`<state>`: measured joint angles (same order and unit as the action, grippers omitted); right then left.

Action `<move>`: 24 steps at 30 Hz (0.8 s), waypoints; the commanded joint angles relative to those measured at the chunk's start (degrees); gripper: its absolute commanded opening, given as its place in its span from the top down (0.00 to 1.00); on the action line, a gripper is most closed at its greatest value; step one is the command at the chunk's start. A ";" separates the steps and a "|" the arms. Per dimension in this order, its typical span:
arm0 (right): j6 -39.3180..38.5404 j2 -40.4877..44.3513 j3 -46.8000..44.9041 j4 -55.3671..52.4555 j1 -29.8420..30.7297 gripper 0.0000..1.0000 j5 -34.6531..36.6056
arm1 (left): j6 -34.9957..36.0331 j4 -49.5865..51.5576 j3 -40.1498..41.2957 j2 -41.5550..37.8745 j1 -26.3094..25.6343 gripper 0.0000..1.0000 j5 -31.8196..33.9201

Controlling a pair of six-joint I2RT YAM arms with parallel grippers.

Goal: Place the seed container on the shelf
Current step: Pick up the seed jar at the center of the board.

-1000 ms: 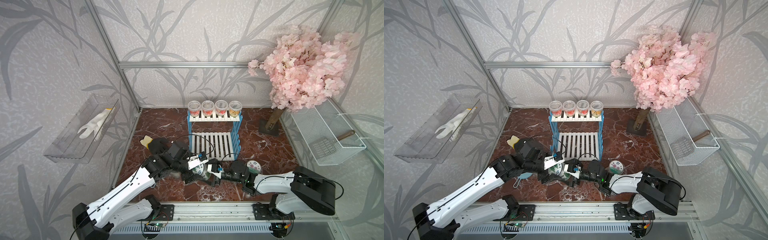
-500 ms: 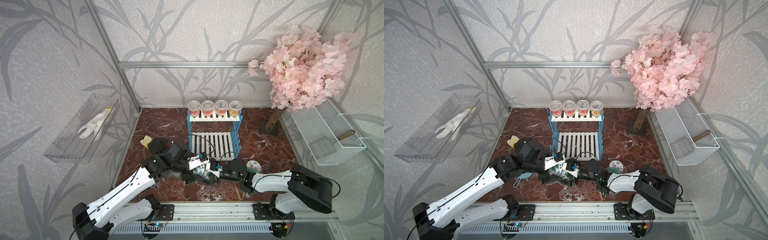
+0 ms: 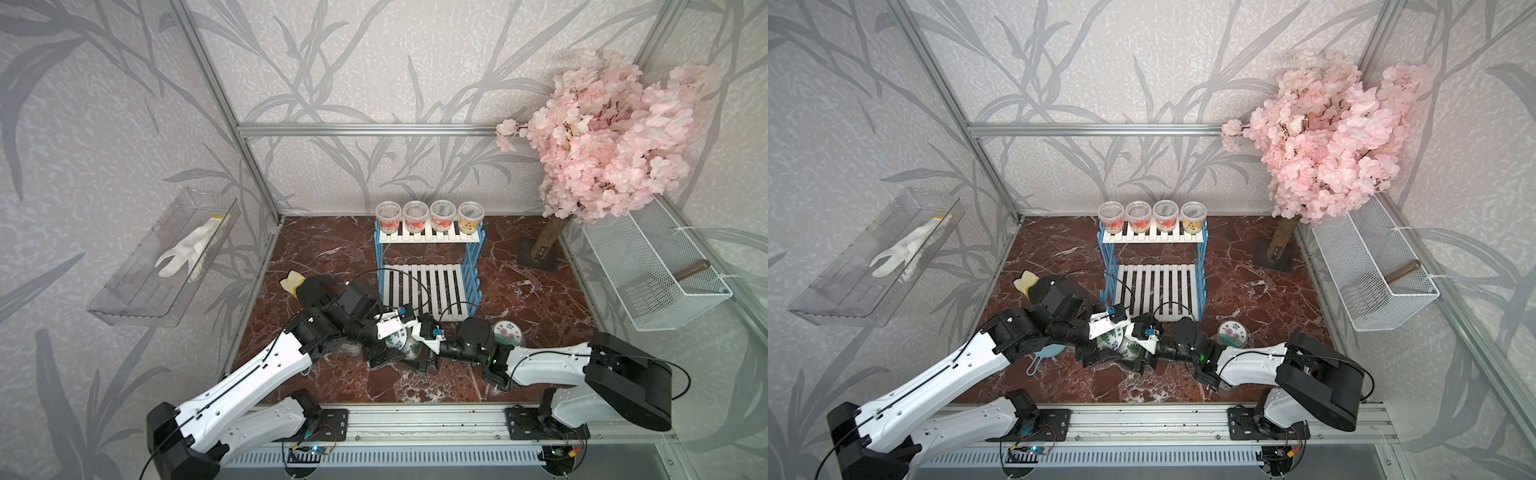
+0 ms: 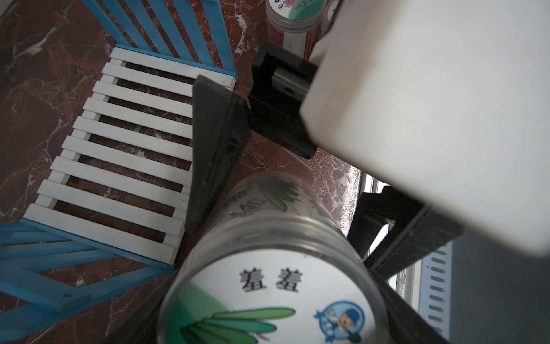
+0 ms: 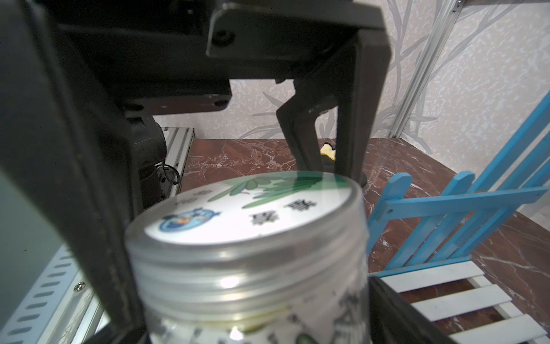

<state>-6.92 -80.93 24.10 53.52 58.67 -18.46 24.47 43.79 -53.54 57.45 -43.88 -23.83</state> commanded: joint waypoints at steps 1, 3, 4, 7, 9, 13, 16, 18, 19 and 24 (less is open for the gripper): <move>-1.06 1.82 -0.13 -1.56 0.05 0.01 1.93 | 0.92 1.10 -2.36 0.07 -0.42 0.28 -0.12; -1.43 1.92 0.22 -1.86 0.06 0.05 1.44 | 1.00 1.36 -2.52 0.49 -0.42 0.28 -0.09; -1.52 1.80 0.53 -1.92 0.13 0.06 1.11 | 1.02 1.57 -2.61 0.66 -0.49 0.28 -0.01; -2.13 1.05 1.51 -2.37 0.28 0.09 0.68 | 0.95 1.66 -2.95 1.14 -0.64 0.28 -0.33; -2.53 0.56 1.72 -2.03 0.28 0.12 0.21 | 0.92 1.45 -2.86 1.17 -0.68 0.27 -0.23; -2.15 0.12 1.66 -2.15 0.29 0.16 0.35 | 0.57 0.72 -2.76 0.71 -0.71 0.24 0.15; -0.85 -0.90 1.05 -0.25 0.22 0.19 0.57 | -0.24 -0.36 -2.40 0.39 -0.79 0.21 -0.07; 0.74 -1.97 0.48 2.21 0.30 0.23 0.58 | -0.85 -1.09 -2.15 0.31 -0.77 0.18 -0.24; 1.49 -2.59 0.35 3.41 0.30 0.24 0.53 | -1.35 -1.40 -2.03 0.33 -0.80 0.16 -0.33; 5.79 -6.51 -1.20 12.65 0.25 0.26 1.73 | -6.55 -4.35 -0.96 -0.51 -0.68 0.09 -0.36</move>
<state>-5.65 -85.10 23.88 58.81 58.83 -19.40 22.50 45.17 -54.28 58.52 -44.21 -21.96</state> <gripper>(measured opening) 0.843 0.904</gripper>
